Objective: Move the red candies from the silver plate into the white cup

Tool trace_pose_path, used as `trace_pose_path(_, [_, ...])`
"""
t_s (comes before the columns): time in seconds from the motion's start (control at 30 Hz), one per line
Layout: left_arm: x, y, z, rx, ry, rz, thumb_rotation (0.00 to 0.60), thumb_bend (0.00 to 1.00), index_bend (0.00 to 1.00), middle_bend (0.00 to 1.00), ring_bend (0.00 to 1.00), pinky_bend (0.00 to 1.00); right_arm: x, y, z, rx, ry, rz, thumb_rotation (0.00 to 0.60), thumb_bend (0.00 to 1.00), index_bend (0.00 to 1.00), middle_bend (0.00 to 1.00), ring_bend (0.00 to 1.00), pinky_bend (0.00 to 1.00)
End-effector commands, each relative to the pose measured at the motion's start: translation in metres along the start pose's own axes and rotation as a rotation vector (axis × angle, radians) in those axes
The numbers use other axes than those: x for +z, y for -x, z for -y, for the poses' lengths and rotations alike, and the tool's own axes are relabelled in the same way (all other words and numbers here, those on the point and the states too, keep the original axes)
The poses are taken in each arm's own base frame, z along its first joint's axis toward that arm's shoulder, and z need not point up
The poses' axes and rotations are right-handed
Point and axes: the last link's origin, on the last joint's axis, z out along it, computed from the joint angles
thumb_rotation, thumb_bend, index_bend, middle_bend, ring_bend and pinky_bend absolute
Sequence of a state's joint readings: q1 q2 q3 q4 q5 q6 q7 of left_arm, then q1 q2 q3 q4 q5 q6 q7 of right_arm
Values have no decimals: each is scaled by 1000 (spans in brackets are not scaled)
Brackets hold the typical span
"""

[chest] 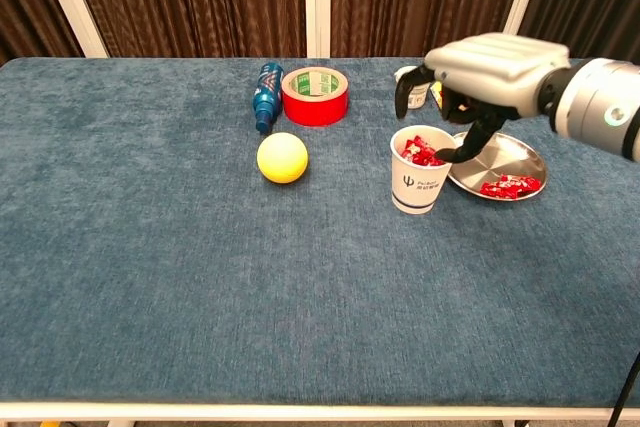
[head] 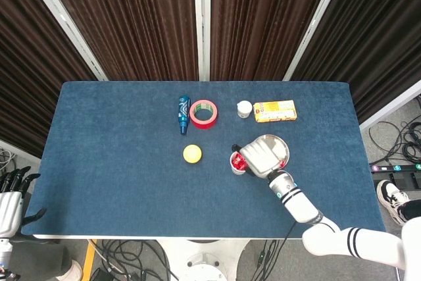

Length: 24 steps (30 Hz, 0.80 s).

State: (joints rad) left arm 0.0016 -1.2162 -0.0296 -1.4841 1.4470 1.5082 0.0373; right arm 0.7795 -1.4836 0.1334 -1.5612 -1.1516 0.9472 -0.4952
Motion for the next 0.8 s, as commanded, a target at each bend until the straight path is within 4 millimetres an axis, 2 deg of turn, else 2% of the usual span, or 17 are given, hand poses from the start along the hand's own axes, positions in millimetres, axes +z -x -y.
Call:
trace_pose_path(0.03, [0,0,0,-1,1,-1,600,0,289,218,124,126,-7,-8,-14,17,42,-42,600,136,286,1000,1000,1000])
trace_pose_path(0.17, [1,1,-1,-2,3,2,600,0,289,218,123,127,-19,-10,-47,23,138,-53,600,146,307,1000,1000,1000])
trace_pose_path(0.33, [1,0,-2,-2,8,-3,600,0,289,218,124,127,-31,13,-77,-36,205,55,600,211,411,1000,1000,1000])
trace_pose_path(0.43, [1,0,-3,-1,10,-2,600,0,289,218,123,127,-31,29,-81,-58,210,113,600,214,435,1000,1000,1000])
trace_pose_path(0.57, [0,0,-2,1,6,0,600,0,289,218,124,127,-27,47,-75,-57,191,164,600,216,452,1000,1000,1000])
trace_pose_path(0.8, [-2,0,-1,4,0,3,600,0,289,218,123,127,-20,59,-68,-70,170,195,600,244,461,1000,1000,1000])
